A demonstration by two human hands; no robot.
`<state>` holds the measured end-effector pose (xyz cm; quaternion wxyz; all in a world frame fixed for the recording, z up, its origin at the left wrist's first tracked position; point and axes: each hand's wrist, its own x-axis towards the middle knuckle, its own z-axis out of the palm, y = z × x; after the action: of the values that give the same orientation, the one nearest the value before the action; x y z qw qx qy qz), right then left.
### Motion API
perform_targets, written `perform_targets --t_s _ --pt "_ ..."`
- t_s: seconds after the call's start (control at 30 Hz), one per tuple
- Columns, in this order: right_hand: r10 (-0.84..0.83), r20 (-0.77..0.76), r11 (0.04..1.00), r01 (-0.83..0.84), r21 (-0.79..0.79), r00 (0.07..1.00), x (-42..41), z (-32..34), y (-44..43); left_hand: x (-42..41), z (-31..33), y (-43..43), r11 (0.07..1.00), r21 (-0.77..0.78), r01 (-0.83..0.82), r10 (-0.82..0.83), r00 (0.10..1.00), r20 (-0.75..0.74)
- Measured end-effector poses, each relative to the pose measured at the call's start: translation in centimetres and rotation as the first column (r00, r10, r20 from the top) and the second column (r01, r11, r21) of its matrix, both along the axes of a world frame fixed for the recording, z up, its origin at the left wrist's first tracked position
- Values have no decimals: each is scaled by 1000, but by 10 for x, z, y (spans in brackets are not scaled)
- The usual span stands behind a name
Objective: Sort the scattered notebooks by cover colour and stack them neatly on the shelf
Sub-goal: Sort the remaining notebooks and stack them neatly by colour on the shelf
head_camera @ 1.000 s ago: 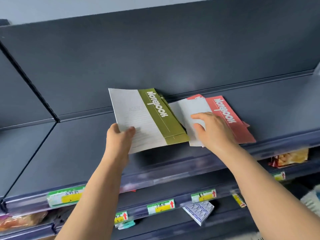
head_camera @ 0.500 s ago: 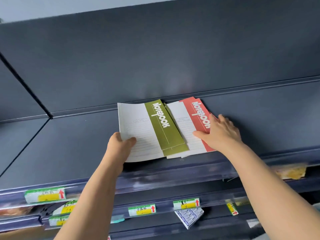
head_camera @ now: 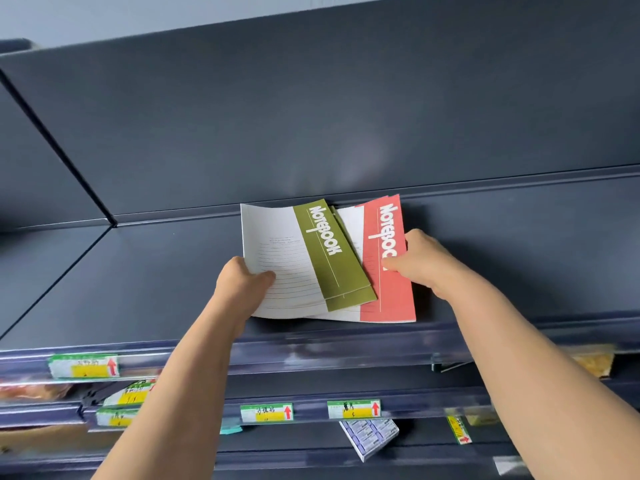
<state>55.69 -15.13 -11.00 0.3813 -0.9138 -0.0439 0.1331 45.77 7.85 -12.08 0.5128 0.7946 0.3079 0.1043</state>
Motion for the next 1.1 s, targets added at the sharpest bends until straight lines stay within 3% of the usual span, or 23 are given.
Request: perform_targets --t_s 0.17,0.27,0.37,0.43,0.57,0.73,0.9,1.1 --pt "143 78 969 -123 -213 987 -12 1 8 6 0 -10 969 248 19 6 995 -101" --pt "143 114 970 -117 -211 983 -18 -5 6 3 -2 -17 943 332 34 12 990 -138" --pt "118 213 991 -100 -91 970 -21 -9 1 -1 -1 -25 924 382 4 31 996 -85" --pt "87 285 995 -94 10 954 -24 -8 -4 -4 -1 -30 942 334 -43 45 999 1" --pt "-6 341 984 -56 172 940 -34 -6 -20 -12 2 -36 993 93 -73 52 976 212" --pt "-250 377 922 100 375 892 -62 9 -48 -9 20 -44 987 -141 76 -9 906 424" --pt "-493 459 834 252 490 739 -113 30 -76 -10 36 -65 912 -270 310 -110 816 568" --pt "-704 513 710 514 482 491 -217 34 -102 -37 46 -104 757 -208 619 -421 706 570"
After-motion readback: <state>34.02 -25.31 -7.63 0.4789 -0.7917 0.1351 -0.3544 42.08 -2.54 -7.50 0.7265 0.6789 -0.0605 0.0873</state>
